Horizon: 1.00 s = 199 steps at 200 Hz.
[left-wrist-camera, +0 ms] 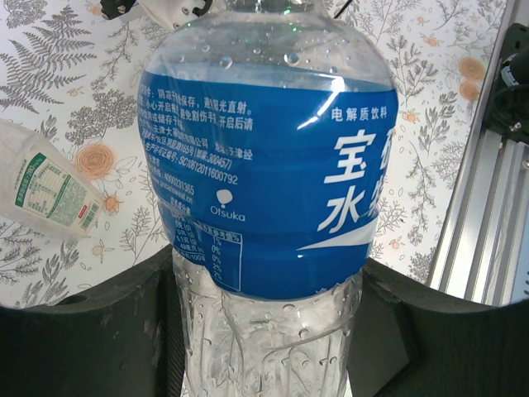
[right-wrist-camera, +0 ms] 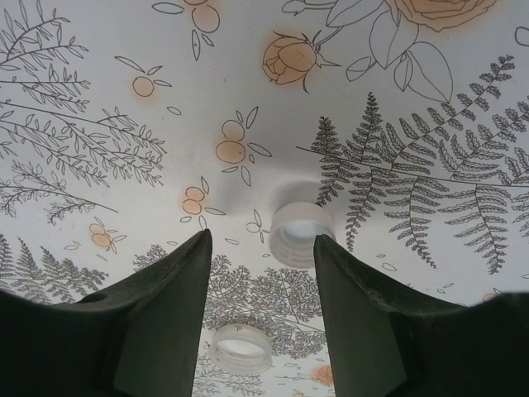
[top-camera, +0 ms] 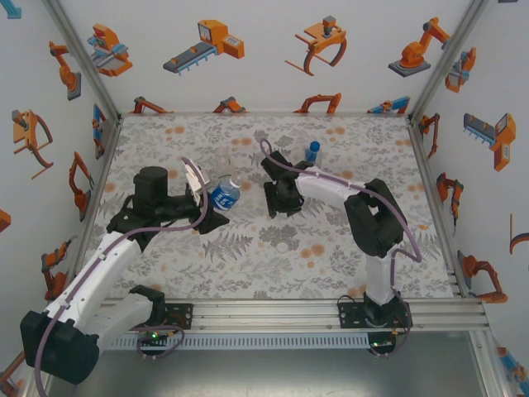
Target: Screw on the bottle caps
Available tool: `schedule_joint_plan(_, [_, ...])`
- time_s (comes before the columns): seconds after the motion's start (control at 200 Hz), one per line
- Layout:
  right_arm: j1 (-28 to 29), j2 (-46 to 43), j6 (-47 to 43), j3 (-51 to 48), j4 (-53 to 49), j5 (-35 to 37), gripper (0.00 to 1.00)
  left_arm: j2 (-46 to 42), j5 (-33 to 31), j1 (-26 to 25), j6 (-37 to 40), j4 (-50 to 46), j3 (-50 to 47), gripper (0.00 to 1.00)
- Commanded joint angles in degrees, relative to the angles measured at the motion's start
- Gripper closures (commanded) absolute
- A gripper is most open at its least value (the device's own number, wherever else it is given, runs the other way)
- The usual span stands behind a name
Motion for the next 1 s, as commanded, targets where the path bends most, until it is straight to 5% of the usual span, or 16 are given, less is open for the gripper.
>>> schedule_joint_plan(0.0, [-1.4,-3.1,0.5,-2.2,0.1,-1.4,0.5,0.2,2.0,0.2,1.2,-0.5,1.9,1.0])
schedule_joint_plan(0.991, [-4.0,-5.1,1.3,-6.4,3.0,-1.7,0.5,1.2,2.4,0.2,1.0,-0.4,2.1,1.0])
